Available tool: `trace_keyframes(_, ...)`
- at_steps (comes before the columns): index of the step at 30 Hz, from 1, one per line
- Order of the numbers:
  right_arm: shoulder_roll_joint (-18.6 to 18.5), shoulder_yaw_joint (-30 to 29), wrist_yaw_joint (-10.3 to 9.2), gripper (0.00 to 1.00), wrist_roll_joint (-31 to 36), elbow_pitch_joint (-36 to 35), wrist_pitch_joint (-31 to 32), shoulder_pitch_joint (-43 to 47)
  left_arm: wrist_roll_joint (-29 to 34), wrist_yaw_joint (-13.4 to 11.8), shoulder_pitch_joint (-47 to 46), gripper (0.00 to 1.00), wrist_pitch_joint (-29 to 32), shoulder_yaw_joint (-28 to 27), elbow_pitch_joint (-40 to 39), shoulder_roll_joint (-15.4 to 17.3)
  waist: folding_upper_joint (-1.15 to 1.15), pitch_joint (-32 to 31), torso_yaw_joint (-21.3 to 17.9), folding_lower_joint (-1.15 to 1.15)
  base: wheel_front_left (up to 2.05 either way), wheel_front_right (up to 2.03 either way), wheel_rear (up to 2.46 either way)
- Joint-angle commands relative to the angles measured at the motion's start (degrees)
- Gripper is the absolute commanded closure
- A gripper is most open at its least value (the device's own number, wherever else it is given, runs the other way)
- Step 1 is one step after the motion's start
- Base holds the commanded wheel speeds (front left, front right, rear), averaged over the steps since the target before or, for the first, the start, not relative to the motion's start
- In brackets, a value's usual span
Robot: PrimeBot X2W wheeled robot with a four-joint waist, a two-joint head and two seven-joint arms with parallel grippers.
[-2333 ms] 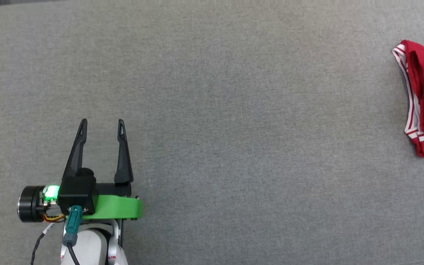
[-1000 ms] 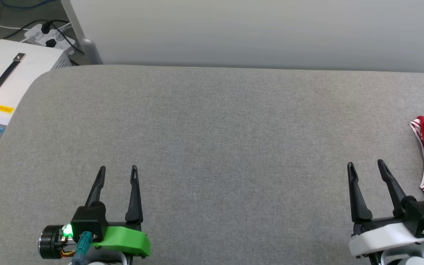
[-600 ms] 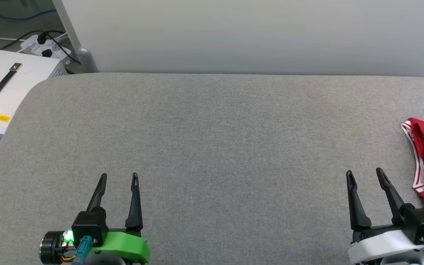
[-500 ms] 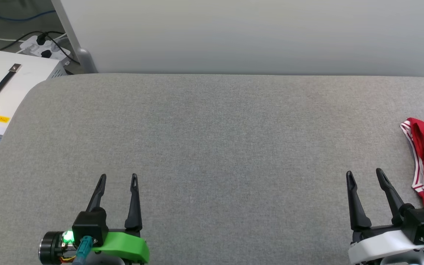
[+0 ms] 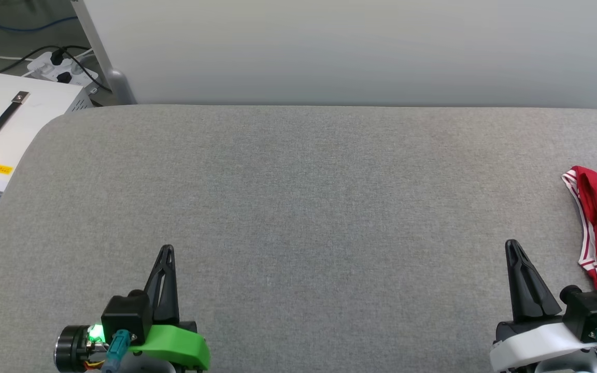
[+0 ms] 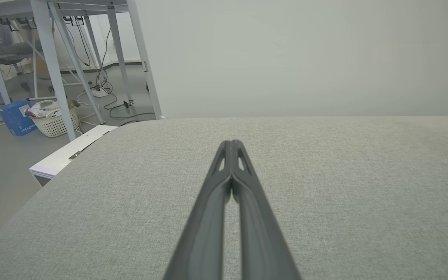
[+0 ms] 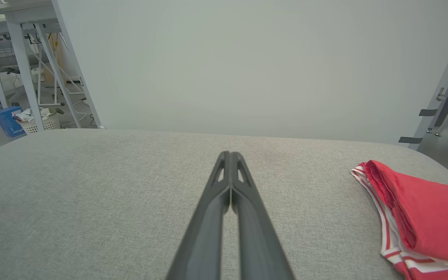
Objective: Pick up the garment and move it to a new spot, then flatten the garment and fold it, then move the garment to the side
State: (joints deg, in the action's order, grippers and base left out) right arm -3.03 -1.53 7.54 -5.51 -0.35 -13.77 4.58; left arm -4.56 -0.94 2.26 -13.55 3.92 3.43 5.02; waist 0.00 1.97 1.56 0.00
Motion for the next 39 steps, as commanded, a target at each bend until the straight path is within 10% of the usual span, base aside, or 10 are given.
trace_keyframes(1,0.0,0.1,0.00,1.00,0.4,0.0,0.4,-0.4,0.4,0.1,-0.2,1.00,0.3,-0.2,-0.2,-0.2,0.00,0.0,0.0,0.00,0.00,0.00,0.00)
trace_keyframes(39,0.1,0.6,-0.02,1.00,2.1,0.1,4.8,-1.8,1.8,0.4,-0.9,1.00,4.6,-1.4,-1.3,-0.8,0.00,-0.7,-0.5,0.00,0.00,0.00,0.00)
